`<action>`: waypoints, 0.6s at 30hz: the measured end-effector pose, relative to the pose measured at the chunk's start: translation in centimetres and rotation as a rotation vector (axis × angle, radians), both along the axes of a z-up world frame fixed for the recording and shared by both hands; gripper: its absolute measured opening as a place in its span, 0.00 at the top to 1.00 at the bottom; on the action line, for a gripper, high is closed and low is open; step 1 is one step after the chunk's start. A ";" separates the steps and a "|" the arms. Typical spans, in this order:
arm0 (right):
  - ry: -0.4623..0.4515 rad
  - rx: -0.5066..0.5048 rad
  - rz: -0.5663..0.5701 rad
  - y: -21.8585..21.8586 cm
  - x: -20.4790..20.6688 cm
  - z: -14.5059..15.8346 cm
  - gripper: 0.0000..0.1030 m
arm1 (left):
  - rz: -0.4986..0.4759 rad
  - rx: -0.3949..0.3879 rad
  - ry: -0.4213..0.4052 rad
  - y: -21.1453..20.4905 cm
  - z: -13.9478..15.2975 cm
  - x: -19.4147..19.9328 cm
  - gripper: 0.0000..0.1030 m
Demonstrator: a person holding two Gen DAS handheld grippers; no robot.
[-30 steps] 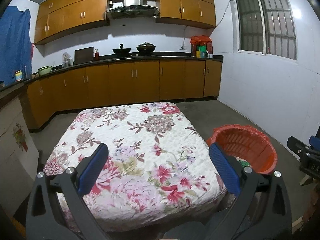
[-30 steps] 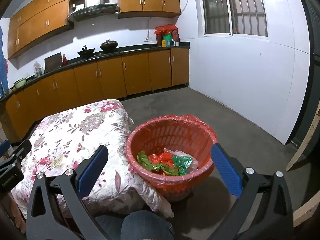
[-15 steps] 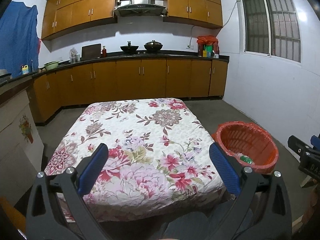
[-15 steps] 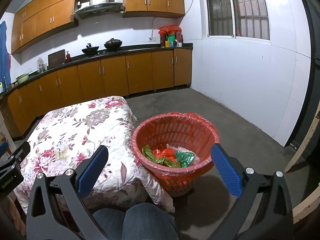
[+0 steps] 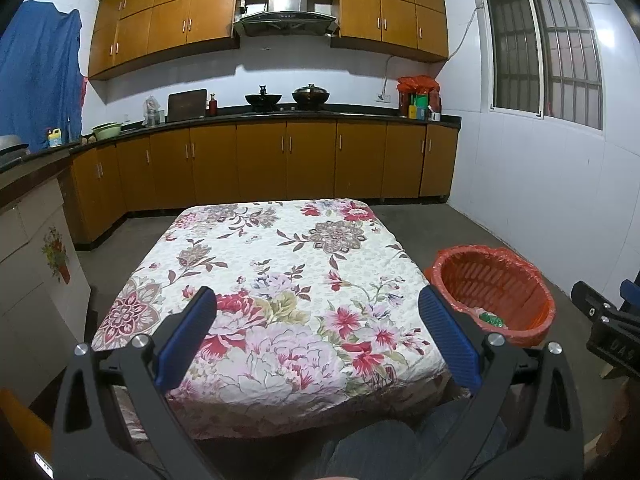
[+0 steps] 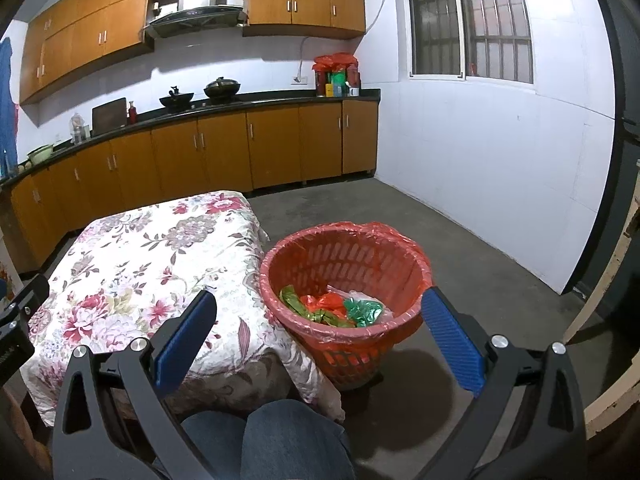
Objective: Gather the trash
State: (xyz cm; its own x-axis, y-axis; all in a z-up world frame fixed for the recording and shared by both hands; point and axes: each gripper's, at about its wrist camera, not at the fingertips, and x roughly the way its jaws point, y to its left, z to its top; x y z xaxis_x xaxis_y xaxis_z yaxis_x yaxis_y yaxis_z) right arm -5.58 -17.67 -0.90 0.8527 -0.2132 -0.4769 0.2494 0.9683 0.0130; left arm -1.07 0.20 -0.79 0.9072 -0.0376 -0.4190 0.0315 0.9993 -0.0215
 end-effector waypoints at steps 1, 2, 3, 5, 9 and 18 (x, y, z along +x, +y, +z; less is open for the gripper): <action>0.001 -0.001 -0.004 0.0 -0.1 0.0 0.02 | 0.001 0.001 -0.001 0.0 0.0 -0.1 0.04; 0.001 -0.002 -0.006 0.0 -0.1 0.0 0.02 | 0.002 0.003 -0.001 0.0 0.0 -0.1 0.04; 0.002 -0.002 -0.010 0.0 -0.1 -0.1 0.02 | 0.002 0.004 -0.002 0.0 0.0 -0.2 0.04; 0.003 -0.003 -0.016 0.0 -0.2 -0.1 0.02 | 0.004 0.006 -0.002 -0.1 0.1 -0.4 0.04; 0.006 -0.002 -0.022 -0.2 -0.4 -0.2 0.02 | 0.011 0.017 -0.004 -0.3 0.1 -0.9 0.04; 0.015 -0.001 -0.028 -0.2 -0.4 -0.4 0.02 | 0.038 0.027 0.002 -0.4 -0.2 -1.1 0.04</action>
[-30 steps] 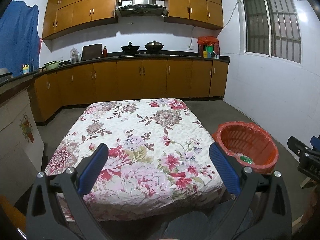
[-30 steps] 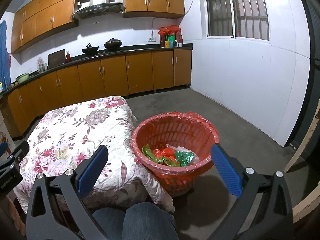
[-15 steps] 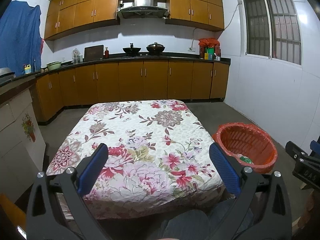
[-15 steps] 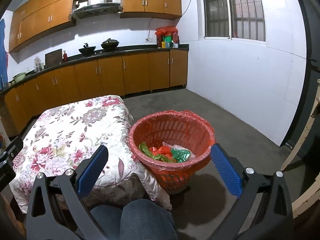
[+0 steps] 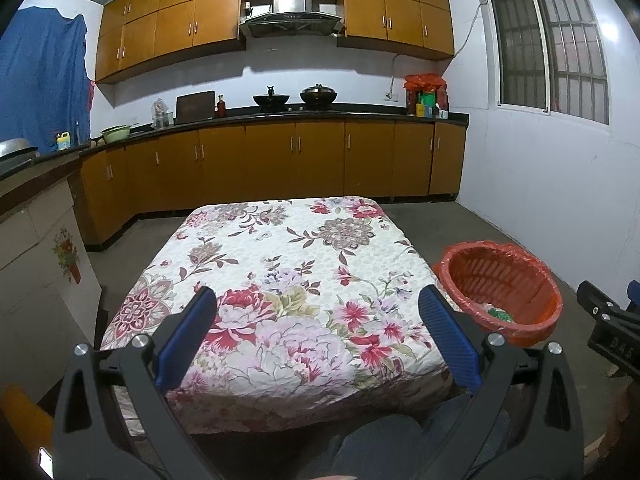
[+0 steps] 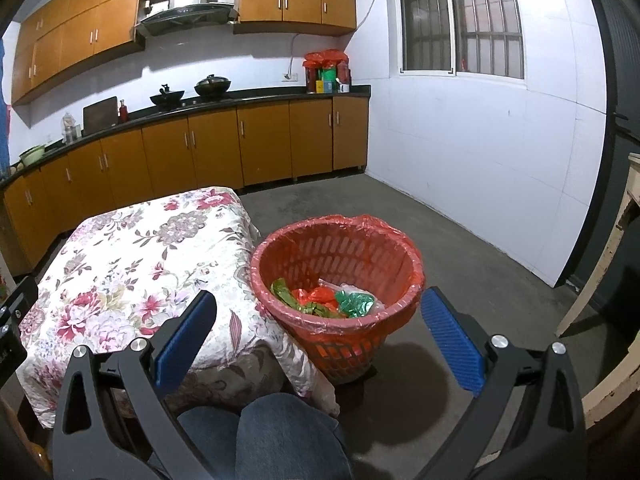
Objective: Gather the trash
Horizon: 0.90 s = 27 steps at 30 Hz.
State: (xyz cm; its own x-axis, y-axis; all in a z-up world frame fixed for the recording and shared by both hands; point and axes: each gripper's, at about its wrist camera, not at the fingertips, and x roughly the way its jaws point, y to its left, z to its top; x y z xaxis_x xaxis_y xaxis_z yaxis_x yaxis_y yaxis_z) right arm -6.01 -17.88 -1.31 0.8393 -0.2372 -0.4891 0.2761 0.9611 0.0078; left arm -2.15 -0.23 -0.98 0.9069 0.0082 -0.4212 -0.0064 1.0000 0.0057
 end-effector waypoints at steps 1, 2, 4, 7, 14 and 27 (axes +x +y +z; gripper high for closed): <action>0.001 0.000 0.000 0.0 0.0 0.0 0.02 | 0.001 0.000 0.001 0.0 0.0 0.0 0.04; 0.002 0.000 0.001 0.0 0.0 0.0 0.02 | 0.001 0.000 0.001 0.0 0.0 0.0 0.04; 0.002 0.001 0.002 0.0 0.0 0.0 0.02 | 0.002 -0.001 0.001 0.0 0.0 0.0 0.04; 0.001 0.000 0.002 0.1 -0.1 -0.1 0.02 | 0.002 -0.001 0.000 0.0 -0.1 0.0 0.04; 0.000 0.000 0.004 0.1 0.0 -0.1 0.02 | 0.003 -0.007 -0.007 0.0 0.0 -0.2 0.04; 0.001 0.001 0.003 0.1 0.0 -0.1 0.02 | 0.003 -0.007 -0.006 0.0 0.0 -0.2 0.04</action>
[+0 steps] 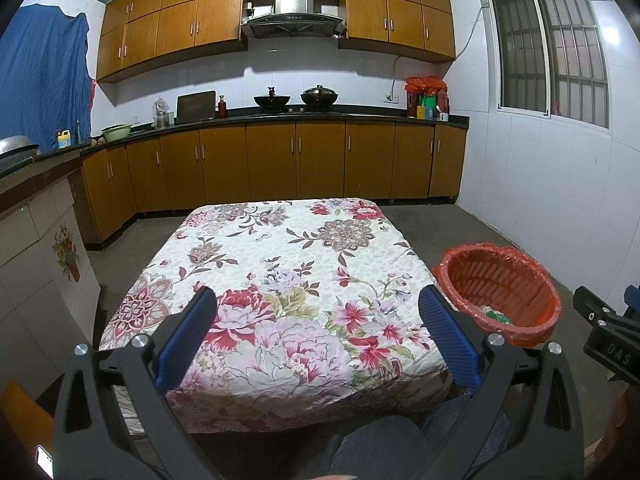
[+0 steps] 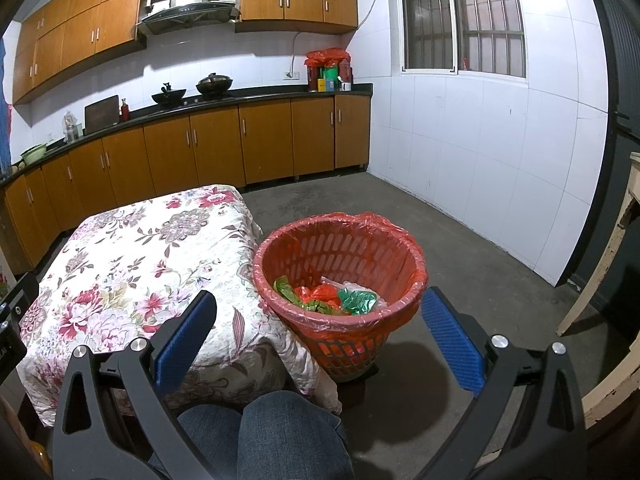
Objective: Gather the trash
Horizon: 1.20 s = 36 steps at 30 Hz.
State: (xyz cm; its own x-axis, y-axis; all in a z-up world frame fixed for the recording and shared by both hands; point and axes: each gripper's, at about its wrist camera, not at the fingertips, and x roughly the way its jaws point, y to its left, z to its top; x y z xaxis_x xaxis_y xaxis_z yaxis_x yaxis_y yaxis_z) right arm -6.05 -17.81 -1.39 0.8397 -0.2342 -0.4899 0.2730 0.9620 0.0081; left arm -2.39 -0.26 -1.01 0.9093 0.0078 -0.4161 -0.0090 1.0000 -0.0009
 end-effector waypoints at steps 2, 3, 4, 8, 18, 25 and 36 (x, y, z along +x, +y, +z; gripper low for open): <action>0.000 0.000 0.000 0.0 0.0 0.0 0.02 | 0.000 0.000 0.000 0.0 0.0 0.0 0.04; 0.000 0.000 0.000 0.0 0.0 0.0 0.02 | 0.000 0.000 0.000 0.0 0.0 0.0 0.04; 0.000 0.000 0.000 0.0 0.0 0.0 0.02 | 0.000 0.000 0.000 0.0 0.0 0.0 0.04; 0.001 0.001 0.000 0.0 0.0 0.0 0.02 | 0.000 0.000 0.000 -0.1 0.0 0.0 0.04; 0.002 0.001 -0.001 0.0 0.0 -0.1 0.02 | -0.003 -0.001 0.005 -0.2 0.0 0.0 0.04; 0.003 0.001 -0.002 0.1 0.0 -0.1 0.02 | -0.003 -0.001 0.006 -0.2 -0.2 0.1 0.04; 0.004 0.001 -0.001 0.0 0.0 -0.1 0.02 | -0.003 -0.003 0.007 -0.3 -0.3 0.0 0.04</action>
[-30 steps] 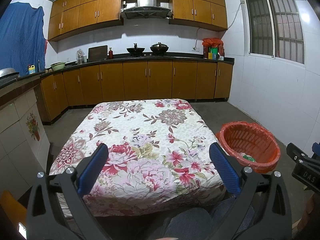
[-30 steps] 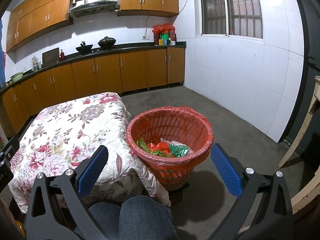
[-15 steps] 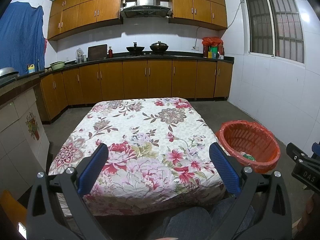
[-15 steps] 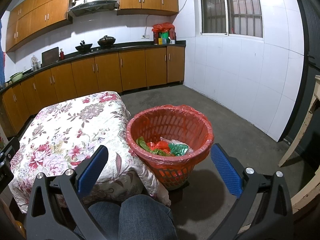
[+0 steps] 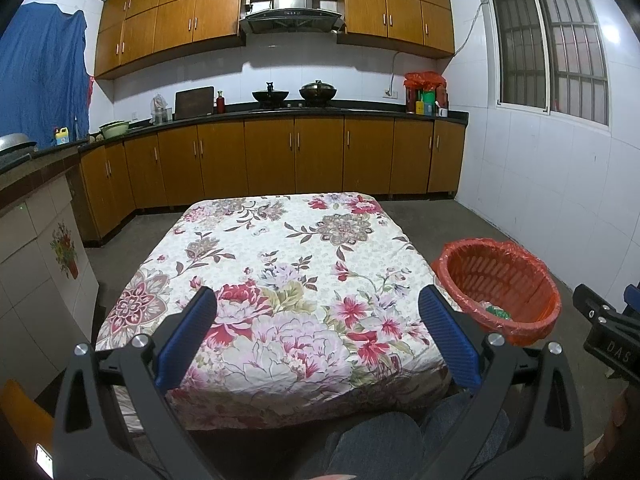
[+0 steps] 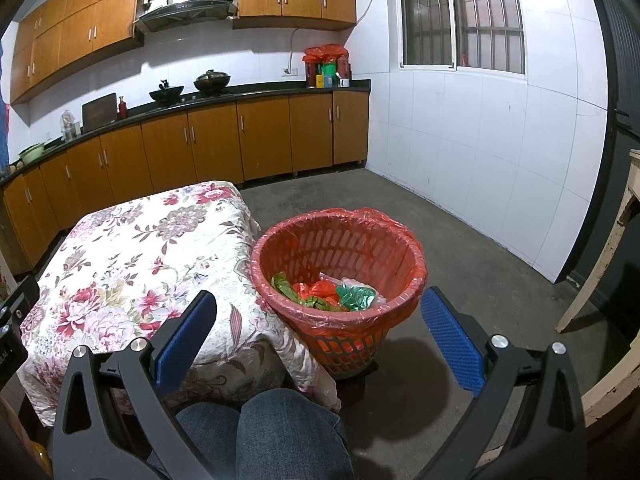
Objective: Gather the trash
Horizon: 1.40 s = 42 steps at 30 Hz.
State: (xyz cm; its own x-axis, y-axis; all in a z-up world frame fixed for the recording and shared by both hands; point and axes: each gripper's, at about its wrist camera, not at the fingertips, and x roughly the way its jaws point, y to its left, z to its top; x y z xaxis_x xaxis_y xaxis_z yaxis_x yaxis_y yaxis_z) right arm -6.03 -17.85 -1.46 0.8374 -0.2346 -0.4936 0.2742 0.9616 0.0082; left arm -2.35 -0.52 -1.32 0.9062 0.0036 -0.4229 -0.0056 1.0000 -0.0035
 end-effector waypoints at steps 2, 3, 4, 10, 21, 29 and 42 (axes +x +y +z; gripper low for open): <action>0.000 0.000 0.000 0.0 -0.1 0.0 0.02 | 0.000 0.000 0.000 0.0 0.0 0.0 0.04; 0.000 0.000 0.000 0.0 -0.1 0.0 0.02 | 0.000 0.000 0.000 0.0 0.0 0.0 0.04; 0.000 0.000 0.000 0.0 -0.1 0.0 0.02 | 0.000 0.000 0.000 0.0 0.0 0.0 0.04; 0.001 0.000 0.000 -0.1 0.0 0.0 0.02 | 0.000 0.000 0.002 -0.1 -0.1 -0.1 0.04; 0.002 0.001 0.000 -0.1 0.0 0.1 0.02 | 0.001 0.000 0.003 0.0 0.0 0.0 0.04; 0.003 0.001 0.000 -0.1 0.0 0.1 0.02 | -0.004 -0.003 0.006 -0.2 -0.5 -0.1 0.04; 0.006 0.002 -0.001 -0.2 -0.2 -0.1 0.02 | -0.011 -0.002 0.010 -0.5 -1.0 -0.3 0.04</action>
State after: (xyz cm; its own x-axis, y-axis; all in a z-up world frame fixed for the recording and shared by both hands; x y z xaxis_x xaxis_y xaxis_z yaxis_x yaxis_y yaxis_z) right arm -6.24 -18.03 -1.56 0.8341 -0.2340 -0.4995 0.2749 0.9614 0.0087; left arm -2.62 -1.00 -2.31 0.9018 -0.0073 -0.4322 0.0053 1.0000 -0.0059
